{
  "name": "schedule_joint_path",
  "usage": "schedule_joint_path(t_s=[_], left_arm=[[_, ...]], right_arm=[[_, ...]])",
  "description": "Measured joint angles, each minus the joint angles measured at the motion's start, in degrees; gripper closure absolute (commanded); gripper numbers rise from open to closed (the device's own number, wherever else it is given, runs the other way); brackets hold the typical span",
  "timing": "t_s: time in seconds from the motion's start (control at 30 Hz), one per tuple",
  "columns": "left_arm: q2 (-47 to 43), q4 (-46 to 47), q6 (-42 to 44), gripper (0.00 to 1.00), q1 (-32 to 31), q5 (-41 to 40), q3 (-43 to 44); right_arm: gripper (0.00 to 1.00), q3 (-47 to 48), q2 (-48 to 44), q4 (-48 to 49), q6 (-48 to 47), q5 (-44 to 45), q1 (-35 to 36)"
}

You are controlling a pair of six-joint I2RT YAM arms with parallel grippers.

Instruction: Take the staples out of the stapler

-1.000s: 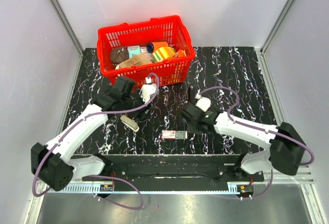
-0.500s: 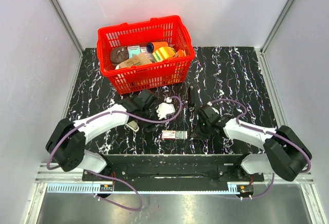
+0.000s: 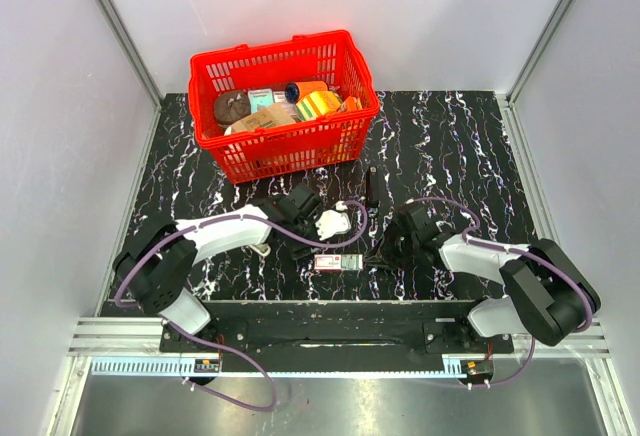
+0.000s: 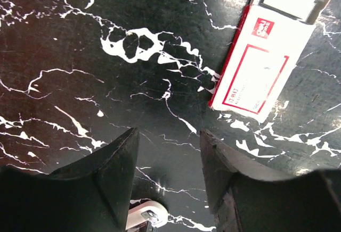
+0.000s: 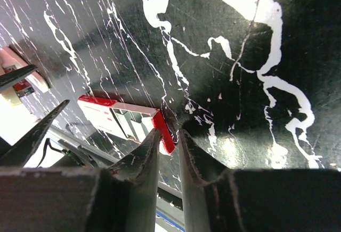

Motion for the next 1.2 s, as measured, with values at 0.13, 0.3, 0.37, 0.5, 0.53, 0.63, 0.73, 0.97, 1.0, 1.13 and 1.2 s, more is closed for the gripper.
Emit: schedule_joint_path(t_s=[0.13, 0.3, 0.37, 0.5, 0.53, 0.63, 0.73, 0.97, 1.0, 1.13, 1.2], left_arm=[[0.7, 0.6, -0.1, 0.46, -1.3, -1.0, -0.7], [1.0, 1.2, -0.1, 0.47, -2.3, -1.7, -0.8], [1.0, 1.4, -0.1, 0.47, -2.4, -1.8, -0.8], [1.6, 1.3, -0.2, 0.47, -2.7, -1.9, -0.8], [1.6, 1.4, -0.2, 0.47, -2.8, -1.9, -0.8], [1.7, 1.3, -0.2, 0.47, -3.0, -1.9, -0.8], [1.7, 1.4, -0.2, 0.47, -3.0, -1.9, -0.8], [2.2, 1.4, -0.2, 0.47, -3.2, -1.9, -0.8], [2.3, 1.3, -0.2, 0.47, -3.3, -1.9, -0.8], [2.3, 1.4, -0.2, 0.47, -3.4, -1.9, -0.8], [2.3, 1.3, -0.2, 0.47, -3.5, -1.9, -0.8]], right_arm=[[0.75, -1.0, 0.5, 2.9, 0.6, -1.8, -0.3], [0.76, -1.8, 0.9, 5.0, 1.1, -2.9, -0.4], [0.77, -2.1, 1.0, 5.5, 1.3, -3.1, -0.4], [0.80, -2.3, 1.6, 6.6, 1.7, -3.7, -0.4], [0.80, -2.3, 1.8, 6.8, 1.7, -3.9, -0.4], [0.80, -2.3, 2.5, 7.7, 1.9, -4.5, -0.4], [0.80, -2.3, 2.8, 8.2, 1.9, -4.9, -0.4], [0.81, -2.3, 2.8, 8.2, 1.4, -5.0, -0.4], [0.82, -2.2, 2.8, 8.2, 1.3, -5.0, -0.4], [0.82, -2.0, 3.4, 8.5, 1.2, -5.4, -0.4], [0.80, -1.9, 4.0, 9.4, 1.2, -6.0, -0.4]])
